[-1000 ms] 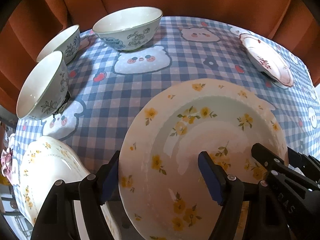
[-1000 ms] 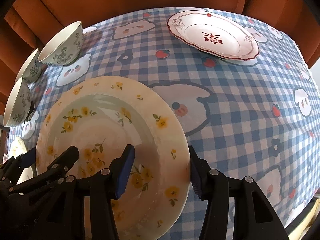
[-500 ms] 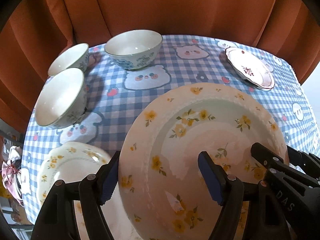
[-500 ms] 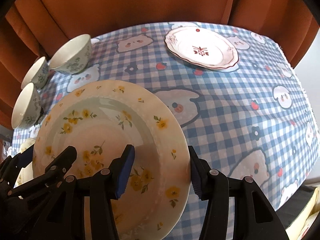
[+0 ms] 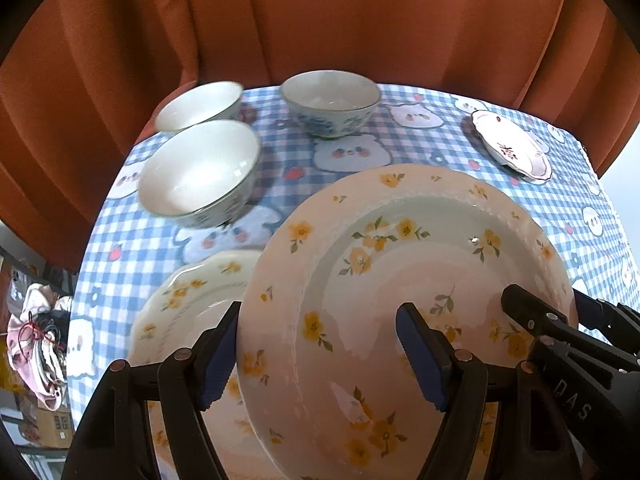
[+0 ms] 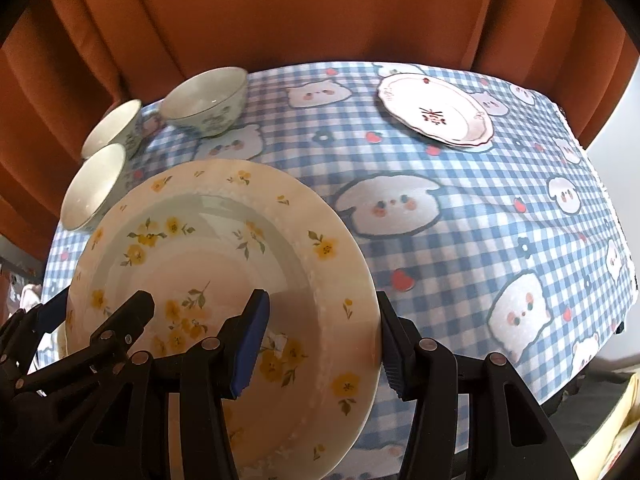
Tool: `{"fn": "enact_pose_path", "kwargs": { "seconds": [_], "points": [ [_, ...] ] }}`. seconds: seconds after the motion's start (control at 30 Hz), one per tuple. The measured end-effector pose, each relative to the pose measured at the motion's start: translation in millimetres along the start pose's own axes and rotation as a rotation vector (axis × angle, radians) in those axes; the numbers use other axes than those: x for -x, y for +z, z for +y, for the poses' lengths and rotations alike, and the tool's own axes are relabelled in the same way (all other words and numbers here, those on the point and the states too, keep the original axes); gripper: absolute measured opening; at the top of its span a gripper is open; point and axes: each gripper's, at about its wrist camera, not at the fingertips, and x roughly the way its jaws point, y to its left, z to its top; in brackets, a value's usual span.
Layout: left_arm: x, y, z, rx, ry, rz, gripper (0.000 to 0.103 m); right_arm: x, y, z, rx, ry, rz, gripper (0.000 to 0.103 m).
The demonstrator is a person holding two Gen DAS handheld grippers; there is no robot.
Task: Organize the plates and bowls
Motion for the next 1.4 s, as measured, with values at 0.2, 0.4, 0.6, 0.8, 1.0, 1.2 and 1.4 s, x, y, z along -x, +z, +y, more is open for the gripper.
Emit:
{"fn": "enact_pose_path", "kwargs": {
  "seconds": [0.2, 0.4, 0.6, 0.8, 1.0, 1.2, 1.4],
  "points": [
    [5, -18, 28, 0.016, 0.007, 0.012, 0.076, 4, -15, 30, 0.017, 0.012, 0.002, 0.055],
    [5, -33, 52, 0.030, 0.019, 0.030, 0.076, 4, -28, 56, 0.035, 0.023, 0.008, 0.055],
    [-4, -49, 69, 0.041, 0.027, 0.070, 0.076, -3, -40, 77, 0.055, 0.029, 0.033, 0.055],
    [-17, -60, 79, 0.067, 0.021, 0.122, 0.076, -14, -48, 88, 0.076, 0.026, 0.067, 0.055],
    [-24, -64, 83, 0.093, 0.023, 0.137, 0.078, -20, -47, 96, 0.104, 0.017, 0.077, 0.055],
    [-29, -65, 88, 0.131, 0.034, 0.150, 0.078, -27, -45, 102, 0.137, 0.024, 0.087, 0.055],
    [-32, -63, 88, 0.137, 0.055, 0.147, 0.078, -33, -43, 106, 0.166, 0.017, 0.095, 0.055]
  ]
}}
